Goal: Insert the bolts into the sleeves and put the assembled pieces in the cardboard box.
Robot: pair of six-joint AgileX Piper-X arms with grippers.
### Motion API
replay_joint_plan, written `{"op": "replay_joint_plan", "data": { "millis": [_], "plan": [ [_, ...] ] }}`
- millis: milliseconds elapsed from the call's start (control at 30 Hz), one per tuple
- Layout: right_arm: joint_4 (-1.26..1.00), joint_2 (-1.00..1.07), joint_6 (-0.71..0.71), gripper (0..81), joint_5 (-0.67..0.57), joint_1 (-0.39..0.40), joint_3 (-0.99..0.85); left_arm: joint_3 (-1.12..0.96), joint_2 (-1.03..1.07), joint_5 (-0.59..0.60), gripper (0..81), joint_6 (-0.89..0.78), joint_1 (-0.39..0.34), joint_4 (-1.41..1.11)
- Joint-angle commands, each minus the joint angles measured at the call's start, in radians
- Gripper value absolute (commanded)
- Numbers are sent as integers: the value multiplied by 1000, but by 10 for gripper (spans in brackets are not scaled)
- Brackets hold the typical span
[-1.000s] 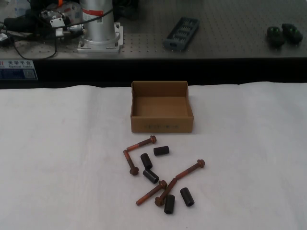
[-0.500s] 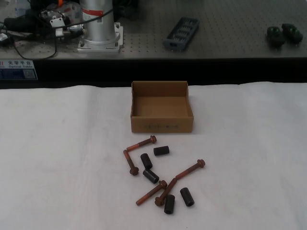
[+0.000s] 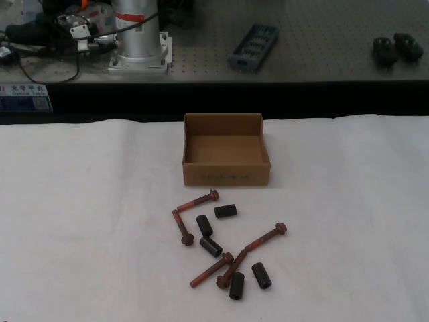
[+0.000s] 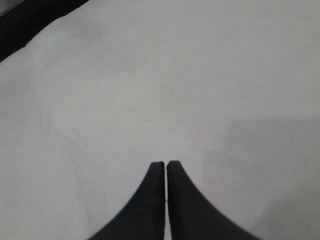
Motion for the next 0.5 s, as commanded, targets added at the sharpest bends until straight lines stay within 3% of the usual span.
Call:
{"op": "replay_joint_plan", "data": {
  "millis": [0,467],
  "plan": [
    [-10,-2,18,25,-3,-6,-12,-11,-2,6,44,-25,-3,-19],
    [-10,-2,30,25,-18,-6,-12,-11,-2,0,44,-25,-3,-19]
  ]
}}
